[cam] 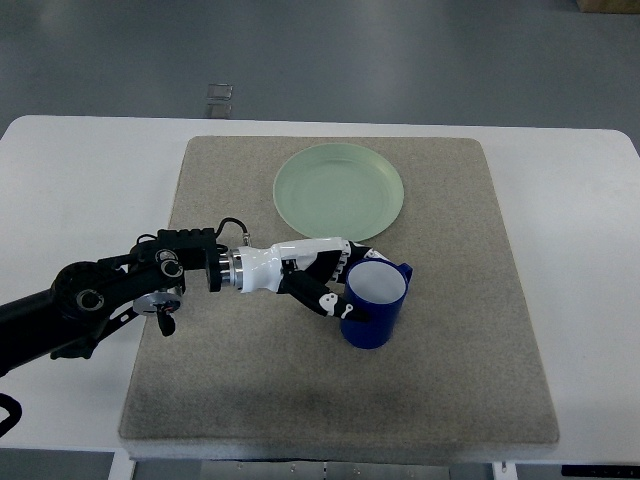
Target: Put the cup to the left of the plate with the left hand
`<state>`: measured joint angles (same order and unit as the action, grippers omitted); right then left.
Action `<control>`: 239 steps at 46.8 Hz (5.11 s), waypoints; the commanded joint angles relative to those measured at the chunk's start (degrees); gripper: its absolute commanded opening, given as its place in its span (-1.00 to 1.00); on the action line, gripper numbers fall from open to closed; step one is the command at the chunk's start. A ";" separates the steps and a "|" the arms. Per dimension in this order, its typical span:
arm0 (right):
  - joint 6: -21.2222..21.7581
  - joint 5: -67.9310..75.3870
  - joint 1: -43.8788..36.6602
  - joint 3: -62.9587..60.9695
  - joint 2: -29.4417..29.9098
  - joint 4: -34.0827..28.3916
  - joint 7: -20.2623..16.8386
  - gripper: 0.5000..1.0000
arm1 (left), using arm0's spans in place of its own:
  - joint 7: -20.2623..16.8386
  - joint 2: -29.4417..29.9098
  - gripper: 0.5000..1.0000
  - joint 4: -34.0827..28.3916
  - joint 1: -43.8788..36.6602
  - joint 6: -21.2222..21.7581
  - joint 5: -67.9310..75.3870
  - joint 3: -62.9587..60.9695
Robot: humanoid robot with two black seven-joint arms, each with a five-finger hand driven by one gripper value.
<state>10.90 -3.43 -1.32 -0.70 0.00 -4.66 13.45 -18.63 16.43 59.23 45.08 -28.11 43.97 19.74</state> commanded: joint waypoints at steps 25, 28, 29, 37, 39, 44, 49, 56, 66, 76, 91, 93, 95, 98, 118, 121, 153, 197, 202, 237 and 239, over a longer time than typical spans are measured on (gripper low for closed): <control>0.00 0.01 0.00 0.00 0.00 0.00 0.00 0.73 | -0.09 0.09 -0.45 0.01 0.44 9.03 -0.20 8.38; 0.00 0.01 0.00 0.00 0.00 0.00 0.00 0.73 | -0.09 0.44 -0.45 -0.25 0.44 11.05 -0.20 9.26; 0.00 0.01 0.00 0.00 0.00 0.00 -0.09 0.73 | -0.09 0.53 -0.45 -0.51 0.44 11.67 -0.20 9.70; 0.00 0.01 0.00 0.00 0.00 0.00 0.00 0.73 | -0.09 1.23 -0.45 -4.99 0.44 14.22 -0.38 14.79; 0.00 0.01 0.00 0.00 0.00 0.00 0.00 0.73 | -0.09 1.58 -0.45 -6.57 0.53 14.22 -0.20 16.20; 0.00 0.01 0.00 0.00 0.00 0.00 0.00 0.73 | -0.18 2.64 -0.45 -9.56 0.53 13.52 -0.46 17.61; 0.00 0.01 0.00 0.00 0.00 0.00 0.00 0.73 | -0.53 3.87 -0.45 -10.97 0.53 13.34 -0.64 18.75; 0.00 0.01 0.00 0.00 0.00 0.00 0.00 0.73 | -1.06 5.01 -0.44 -12.73 0.36 12.90 -0.64 20.51; 0.00 0.01 0.00 0.00 0.00 0.00 0.00 0.73 | -5.62 7.29 -0.44 -15.98 -0.43 10.53 -0.55 20.16; 0.00 0.01 0.00 0.00 0.00 0.00 0.00 0.73 | -9.67 8.09 -0.44 -18.62 -2.63 9.56 0.06 19.90; 0.00 0.01 0.00 0.00 0.00 0.00 0.00 0.73 | -9.59 6.16 -0.42 -22.92 -3.16 9.56 -0.46 19.81; 0.00 0.01 0.00 0.00 0.00 0.00 0.00 0.73 | -9.67 5.02 -0.41 -23.10 -3.68 9.56 -0.38 19.81; 0.00 0.01 0.00 0.00 0.00 0.00 0.00 0.73 | -9.67 4.40 -0.41 -23.19 -4.12 10.00 -0.46 19.81; 0.00 0.01 0.00 0.00 0.00 0.00 0.00 0.73 | -9.76 3.96 -0.40 -23.28 -4.30 10.27 -0.46 19.81; 0.00 0.01 0.00 0.00 0.00 0.00 0.00 0.73 | -9.94 2.99 -0.10 -24.16 -5.44 12.11 -0.11 19.72; 0.00 0.01 0.00 0.00 0.00 0.00 0.00 0.73 | -9.94 2.99 -0.03 -24.07 -5.53 13.25 -0.02 19.72; 0.00 0.01 0.00 0.00 0.00 0.00 0.00 0.73 | -9.85 2.73 0.87 -24.07 -6.59 14.05 -0.55 19.81; 0.00 0.01 0.00 0.00 0.00 0.00 0.00 0.73 | -9.94 8.44 0.98 -16.60 -7.99 12.99 -4.59 20.86; 0.00 0.01 0.00 0.00 0.00 0.00 0.00 0.73 | -9.94 10.37 0.99 -15.20 -8.08 12.90 -6.70 20.78; 0.00 0.01 0.00 0.00 0.00 0.00 0.00 0.73 | -8.53 9.59 0.91 -14.05 3.34 20.28 -33.24 27.37; 0.00 0.01 0.00 0.00 0.00 0.00 0.00 0.73 | -7.92 8.36 0.90 -14.75 3.87 21.51 -34.30 27.45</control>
<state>10.90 -3.44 -1.29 -0.70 0.00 -4.66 13.45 -27.28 26.72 45.51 48.08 -8.49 11.47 47.20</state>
